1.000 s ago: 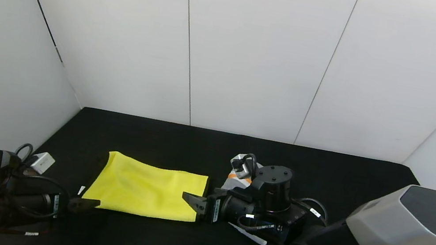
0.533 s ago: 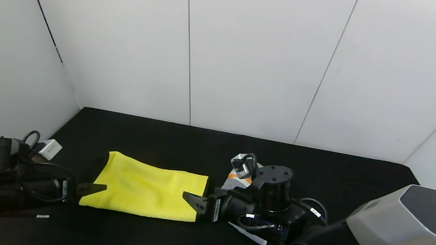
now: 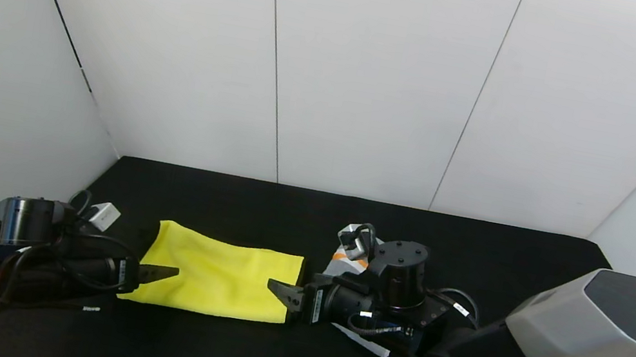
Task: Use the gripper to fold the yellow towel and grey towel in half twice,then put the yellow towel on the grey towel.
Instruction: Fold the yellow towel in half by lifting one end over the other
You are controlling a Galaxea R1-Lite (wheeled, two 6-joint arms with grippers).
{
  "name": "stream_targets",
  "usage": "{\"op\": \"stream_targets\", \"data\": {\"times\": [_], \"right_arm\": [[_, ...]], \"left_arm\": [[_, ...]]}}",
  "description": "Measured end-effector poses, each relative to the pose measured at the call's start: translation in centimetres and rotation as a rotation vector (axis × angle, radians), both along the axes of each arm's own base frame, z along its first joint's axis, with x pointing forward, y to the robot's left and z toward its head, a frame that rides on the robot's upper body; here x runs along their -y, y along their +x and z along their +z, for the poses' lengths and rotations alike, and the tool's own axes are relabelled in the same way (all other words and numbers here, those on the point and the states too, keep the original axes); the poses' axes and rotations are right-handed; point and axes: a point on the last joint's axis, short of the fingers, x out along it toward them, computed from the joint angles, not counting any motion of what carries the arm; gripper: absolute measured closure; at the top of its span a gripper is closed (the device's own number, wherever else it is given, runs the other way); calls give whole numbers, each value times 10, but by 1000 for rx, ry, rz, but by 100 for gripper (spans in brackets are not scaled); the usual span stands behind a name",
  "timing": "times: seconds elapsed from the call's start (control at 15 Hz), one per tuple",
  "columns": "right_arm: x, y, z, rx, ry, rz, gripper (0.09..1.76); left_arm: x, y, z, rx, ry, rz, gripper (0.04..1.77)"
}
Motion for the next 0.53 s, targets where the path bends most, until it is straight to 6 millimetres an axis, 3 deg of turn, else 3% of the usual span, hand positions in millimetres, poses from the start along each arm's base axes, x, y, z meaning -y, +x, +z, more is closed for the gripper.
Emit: {"op": "stream_targets", "data": {"times": [0.53], "right_arm": [[1, 0, -1, -2, -2, -1, 15]], "left_arm": [[3, 6, -5, -15, -26, 5, 15]]}}
